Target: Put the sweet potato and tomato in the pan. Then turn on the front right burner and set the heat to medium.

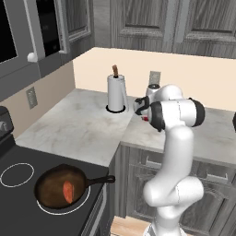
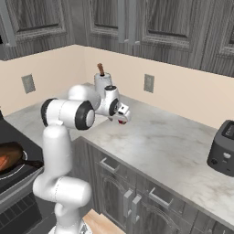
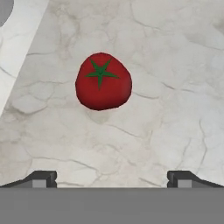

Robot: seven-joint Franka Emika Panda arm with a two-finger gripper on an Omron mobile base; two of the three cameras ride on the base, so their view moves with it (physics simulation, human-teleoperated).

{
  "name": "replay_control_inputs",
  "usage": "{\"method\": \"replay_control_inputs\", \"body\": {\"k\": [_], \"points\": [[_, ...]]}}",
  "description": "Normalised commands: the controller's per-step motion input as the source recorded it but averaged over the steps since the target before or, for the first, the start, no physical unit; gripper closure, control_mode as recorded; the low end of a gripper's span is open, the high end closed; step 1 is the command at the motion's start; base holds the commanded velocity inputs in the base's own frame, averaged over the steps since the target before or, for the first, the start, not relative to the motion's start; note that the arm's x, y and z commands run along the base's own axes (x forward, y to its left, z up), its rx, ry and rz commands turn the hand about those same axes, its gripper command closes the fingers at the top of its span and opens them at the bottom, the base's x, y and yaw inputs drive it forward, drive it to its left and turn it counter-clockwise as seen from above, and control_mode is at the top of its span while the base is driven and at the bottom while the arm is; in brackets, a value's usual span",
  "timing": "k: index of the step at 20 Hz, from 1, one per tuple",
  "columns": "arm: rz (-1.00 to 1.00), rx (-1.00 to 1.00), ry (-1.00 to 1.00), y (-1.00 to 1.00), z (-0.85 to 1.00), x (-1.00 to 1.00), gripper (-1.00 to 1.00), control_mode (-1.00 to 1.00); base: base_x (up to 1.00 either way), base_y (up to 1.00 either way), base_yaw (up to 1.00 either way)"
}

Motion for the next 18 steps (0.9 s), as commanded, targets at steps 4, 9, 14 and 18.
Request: {"method": "replay_control_inputs", "body": {"k": [4, 9, 14, 18], "points": [[0.0, 0.0, 0.02, -0.09, -0.18, 0.24, -1.0, -1.0, 0.0, 0.0, 0.0], [0.0, 0.0, 0.01, -0.07, -0.16, 0.25, -1.0, -1.0, 0.0, 0.0, 0.0], [0.0, 0.0, 0.01, -0.02, -0.12, 0.26, -1.0, -1.0, 0.0, 0.0, 0.0], [0.0, 0.0, 0.02, 0.0, -0.12, 0.31, -1.0, -1.0, 0.0, 0.0, 0.0]]}}
